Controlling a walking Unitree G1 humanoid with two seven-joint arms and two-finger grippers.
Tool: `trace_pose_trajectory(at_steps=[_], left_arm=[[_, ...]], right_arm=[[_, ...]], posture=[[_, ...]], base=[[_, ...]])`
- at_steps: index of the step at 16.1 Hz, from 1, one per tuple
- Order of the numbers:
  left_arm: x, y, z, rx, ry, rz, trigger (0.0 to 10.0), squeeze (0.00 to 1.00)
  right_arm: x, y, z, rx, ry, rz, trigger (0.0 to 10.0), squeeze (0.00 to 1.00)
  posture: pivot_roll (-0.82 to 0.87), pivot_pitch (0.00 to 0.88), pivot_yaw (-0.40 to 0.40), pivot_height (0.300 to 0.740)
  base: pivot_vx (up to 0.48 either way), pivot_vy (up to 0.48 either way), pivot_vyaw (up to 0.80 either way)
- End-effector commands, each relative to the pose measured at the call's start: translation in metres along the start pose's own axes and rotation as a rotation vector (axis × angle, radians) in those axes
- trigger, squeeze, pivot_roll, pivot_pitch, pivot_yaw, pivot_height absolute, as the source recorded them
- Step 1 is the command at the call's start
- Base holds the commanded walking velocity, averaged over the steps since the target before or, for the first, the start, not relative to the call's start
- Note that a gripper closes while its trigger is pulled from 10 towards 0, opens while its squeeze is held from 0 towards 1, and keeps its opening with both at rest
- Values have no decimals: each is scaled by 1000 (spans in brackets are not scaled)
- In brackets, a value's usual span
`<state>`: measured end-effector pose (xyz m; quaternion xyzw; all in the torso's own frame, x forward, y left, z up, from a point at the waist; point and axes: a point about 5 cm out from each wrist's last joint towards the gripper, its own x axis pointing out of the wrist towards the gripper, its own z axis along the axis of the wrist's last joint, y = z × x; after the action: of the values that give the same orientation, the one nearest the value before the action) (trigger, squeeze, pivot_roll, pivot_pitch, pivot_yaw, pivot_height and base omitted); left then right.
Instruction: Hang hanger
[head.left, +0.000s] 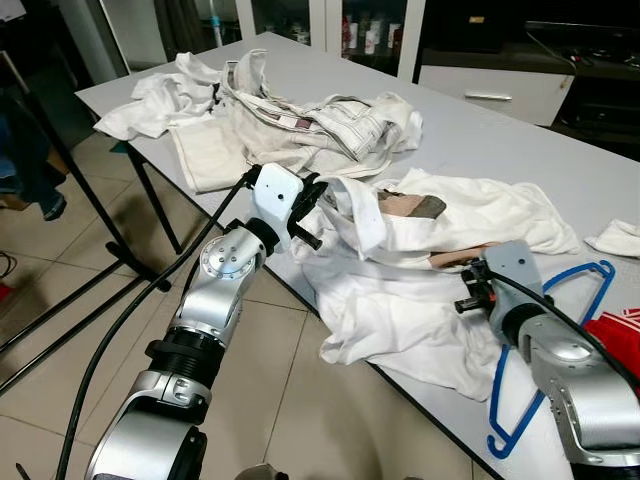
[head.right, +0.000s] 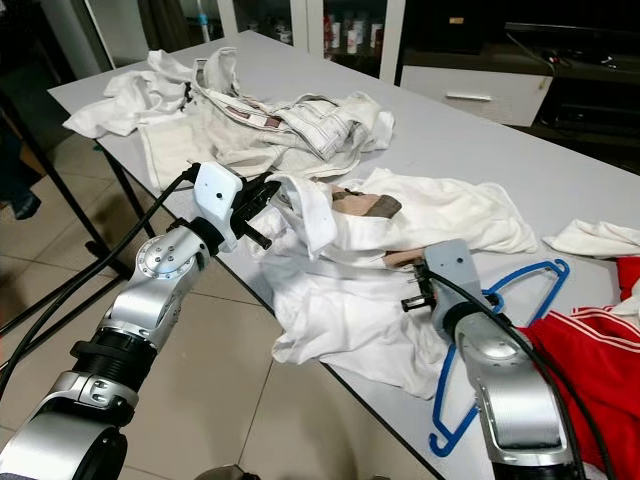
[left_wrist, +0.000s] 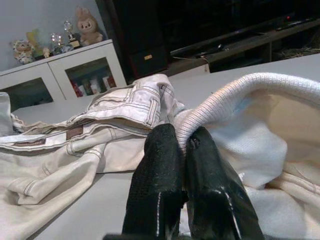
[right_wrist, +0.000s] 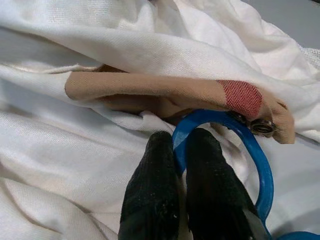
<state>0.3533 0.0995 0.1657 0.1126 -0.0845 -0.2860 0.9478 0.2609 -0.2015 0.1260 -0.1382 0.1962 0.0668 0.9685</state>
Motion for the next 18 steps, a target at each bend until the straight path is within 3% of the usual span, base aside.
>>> trace_pose_trajectory(at_steps=[1,3,4,6,7,12,15,16,18], left_arm=[[2,4,5,13,-17,15,10000,0],[2,4,5,15,-18,14,10000,0],[2,4,5,15,-18,13,10000,0],[3,4,6,15,-19,12,10000,0],[3,4,6,14,-20,12,10000,0],[3,3,6,16,-21,12,10000,0],[3,4,6,16,-22,14,10000,0],[3,3,6,14,-22,14,10000,0],[3,2,5,11,-22,13,10000,0]], right_arm=[[-2,-7,9,4,-26,-16,10000,0],[-3,-4,11,-2,-26,27,10000,0],[-5,5,10,-11,-17,82,10000,1000],[-5,20,4,-36,19,151,10000,1000],[-4,22,3,-39,23,160,10000,0],[-4,15,9,-55,20,171,10000,0],[-9,19,9,-79,31,258,10000,0],[-13,23,10,-75,22,299,10000,1000],[-14,25,13,-73,11,327,10000,1000]], posture=[[-40,11,61,723],[-41,9,61,723],[-42,9,59,723],[-42,8,58,723],[-41,7,57,723],[-39,3,56,723],[-39,3,56,723],[-39,3,56,723],[-45,5,55,723]], base=[[0,0,0],[0,0,0],[0,0,0],[0,0,0],[0,0,0],[0,0,0],[0,0,0],[0,0,0],[0,0,0]])
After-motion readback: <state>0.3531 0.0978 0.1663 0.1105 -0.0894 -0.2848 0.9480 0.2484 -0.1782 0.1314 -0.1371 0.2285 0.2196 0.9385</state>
